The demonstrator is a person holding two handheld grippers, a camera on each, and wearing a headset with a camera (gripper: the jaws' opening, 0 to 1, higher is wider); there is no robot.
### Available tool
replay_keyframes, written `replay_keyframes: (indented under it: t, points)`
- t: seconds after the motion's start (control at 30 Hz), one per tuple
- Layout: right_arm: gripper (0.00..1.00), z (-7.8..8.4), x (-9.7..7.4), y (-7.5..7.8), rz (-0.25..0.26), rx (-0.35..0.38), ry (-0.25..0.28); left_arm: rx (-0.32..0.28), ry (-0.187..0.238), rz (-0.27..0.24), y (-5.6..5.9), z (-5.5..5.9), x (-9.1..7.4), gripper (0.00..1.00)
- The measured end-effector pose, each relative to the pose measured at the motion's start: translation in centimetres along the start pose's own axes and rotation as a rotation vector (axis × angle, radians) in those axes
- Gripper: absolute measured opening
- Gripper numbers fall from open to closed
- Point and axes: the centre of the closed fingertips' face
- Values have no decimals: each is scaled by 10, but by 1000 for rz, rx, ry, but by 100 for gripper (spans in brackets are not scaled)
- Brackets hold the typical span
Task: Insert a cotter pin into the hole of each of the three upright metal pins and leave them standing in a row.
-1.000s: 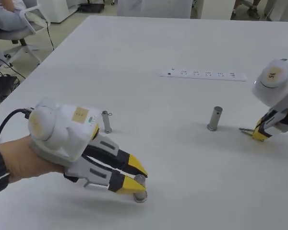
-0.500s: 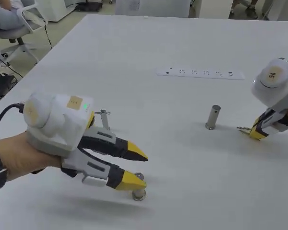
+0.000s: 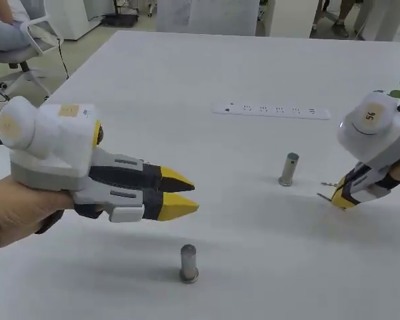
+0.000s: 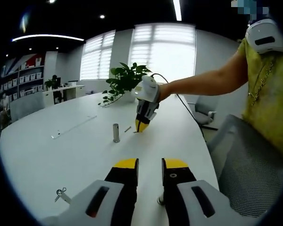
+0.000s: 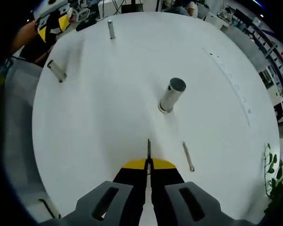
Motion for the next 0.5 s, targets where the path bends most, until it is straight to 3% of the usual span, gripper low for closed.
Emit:
replay_keyframes:
  t: [0.17,0.5]
  points:
    - [2,-18,-15,-26,-29,-36,43,16,-3,-6,5,-5,7,15]
    - [2,-56,-46,-84,-62,-198,79,81,-31,4,20,-17,14,14]
Point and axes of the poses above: the centre of the closed fingertips' face, and the gripper's own axes: x roughly forward along the fingers, y roughly to its right, z roughly out of its underside, and after that the axes turned 8 degrees about -y, right-handed
